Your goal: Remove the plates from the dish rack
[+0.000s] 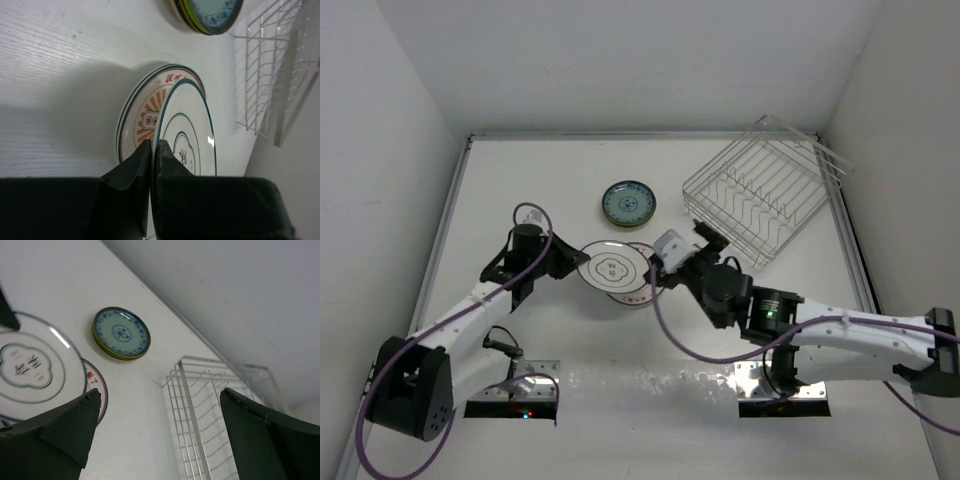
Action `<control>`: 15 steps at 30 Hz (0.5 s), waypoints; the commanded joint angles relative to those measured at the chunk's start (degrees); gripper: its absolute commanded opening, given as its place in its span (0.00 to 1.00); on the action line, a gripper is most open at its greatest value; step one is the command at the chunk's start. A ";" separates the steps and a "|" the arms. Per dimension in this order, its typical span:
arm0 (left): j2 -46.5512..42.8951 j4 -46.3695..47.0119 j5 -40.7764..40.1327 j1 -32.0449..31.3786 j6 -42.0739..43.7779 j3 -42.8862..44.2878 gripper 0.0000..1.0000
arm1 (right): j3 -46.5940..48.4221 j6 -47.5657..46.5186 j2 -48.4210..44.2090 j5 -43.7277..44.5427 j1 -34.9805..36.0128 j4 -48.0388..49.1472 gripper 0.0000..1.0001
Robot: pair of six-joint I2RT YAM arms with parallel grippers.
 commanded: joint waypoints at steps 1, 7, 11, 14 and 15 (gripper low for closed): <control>2.97 11.04 -0.36 -1.34 -0.80 -0.18 0.02 | -1.80 12.68 -3.70 1.36 -2.71 -4.06 0.99; 7.81 14.31 -0.89 -4.15 -2.12 0.17 0.62 | -2.33 14.88 -5.64 1.97 -3.24 -8.55 0.99; 7.90 11.25 -3.60 -6.87 -1.25 2.28 0.89 | -0.06 23.71 -4.07 5.75 -6.38 -14.68 0.99; 7.90 5.54 -7.03 -8.37 1.21 5.26 0.99 | 3.99 34.27 -0.12 1.91 -14.89 -24.36 0.99; 7.81 4.39 -7.82 -8.46 1.74 5.79 1.00 | 4.43 36.31 0.94 -1.85 -16.93 -25.77 0.99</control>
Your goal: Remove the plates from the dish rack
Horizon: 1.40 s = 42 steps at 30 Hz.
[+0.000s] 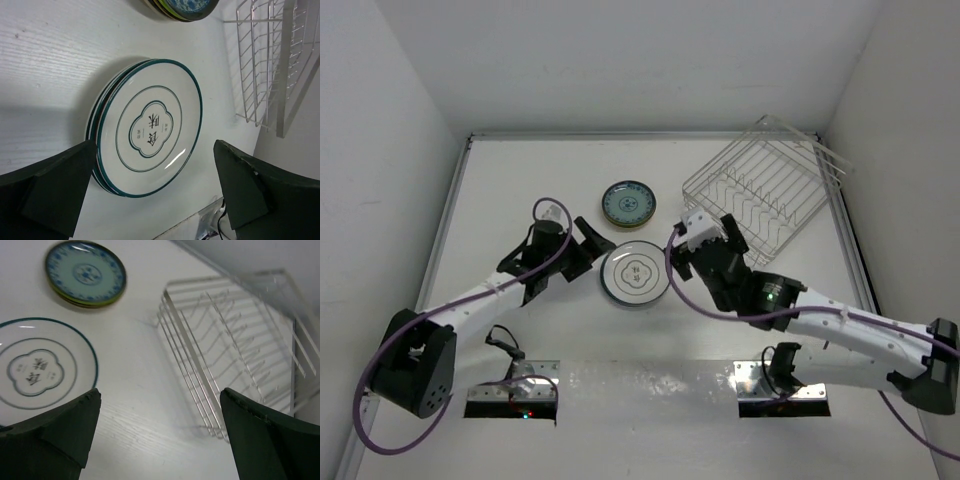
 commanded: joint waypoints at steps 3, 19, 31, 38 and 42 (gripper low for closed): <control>-3.03 -11.85 -9.02 -0.99 6.41 6.83 1.00 | 3.45 15.27 4.59 -5.66 -9.10 -9.99 0.99; -10.85 -29.20 -26.54 4.99 27.85 23.36 1.00 | -5.51 14.31 -9.03 -20.77 -36.24 -13.06 0.99; -26.75 -36.24 -37.86 5.25 37.19 21.81 1.00 | -2.45 15.71 -21.77 -16.57 -38.72 -26.23 0.99; -42.32 -32.90 -38.22 5.25 36.57 15.81 1.00 | 0.99 15.37 -24.15 -17.44 -38.64 -31.96 0.99; -42.59 -33.16 -38.22 5.25 36.31 15.81 1.00 | 0.38 14.66 -24.76 -16.74 -38.72 -32.14 0.99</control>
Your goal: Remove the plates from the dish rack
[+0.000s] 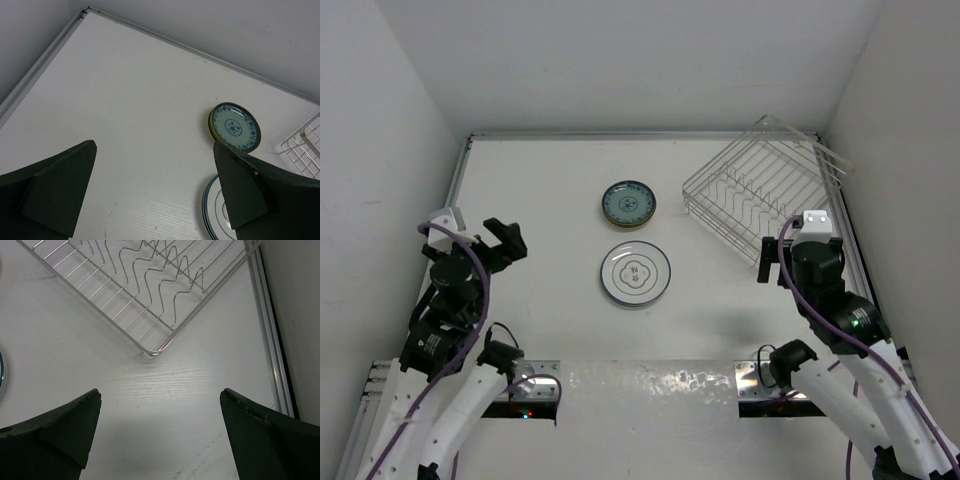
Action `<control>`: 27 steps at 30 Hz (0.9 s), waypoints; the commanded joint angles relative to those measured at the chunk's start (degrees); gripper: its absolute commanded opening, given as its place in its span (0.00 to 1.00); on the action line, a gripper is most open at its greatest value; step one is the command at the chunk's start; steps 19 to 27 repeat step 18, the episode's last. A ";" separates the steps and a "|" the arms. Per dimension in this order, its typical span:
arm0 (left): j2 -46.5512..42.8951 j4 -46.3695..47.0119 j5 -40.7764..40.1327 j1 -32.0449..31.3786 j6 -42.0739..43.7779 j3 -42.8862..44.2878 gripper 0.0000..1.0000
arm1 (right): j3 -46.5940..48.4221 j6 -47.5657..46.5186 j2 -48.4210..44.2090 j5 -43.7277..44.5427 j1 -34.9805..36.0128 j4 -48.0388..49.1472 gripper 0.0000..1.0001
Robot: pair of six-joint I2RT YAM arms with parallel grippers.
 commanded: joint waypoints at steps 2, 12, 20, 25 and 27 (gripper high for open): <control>1.63 1.55 -0.34 0.60 0.59 -0.02 1.00 | 0.81 -0.13 -0.72 1.03 -0.08 -1.14 0.99; 2.68 1.73 0.54 0.60 0.86 -0.11 1.00 | -0.60 -0.31 -0.37 0.94 -0.17 -0.26 0.99; 2.33 1.73 0.54 0.60 0.86 -0.11 1.00 | -0.42 -0.75 -0.20 1.21 -0.17 0.18 0.99; 2.33 1.73 0.54 0.60 0.86 -0.11 1.00 | -0.42 -0.75 -0.20 1.21 -0.17 0.18 0.99; 2.33 1.73 0.54 0.60 0.86 -0.11 1.00 | -0.42 -0.75 -0.20 1.21 -0.17 0.18 0.99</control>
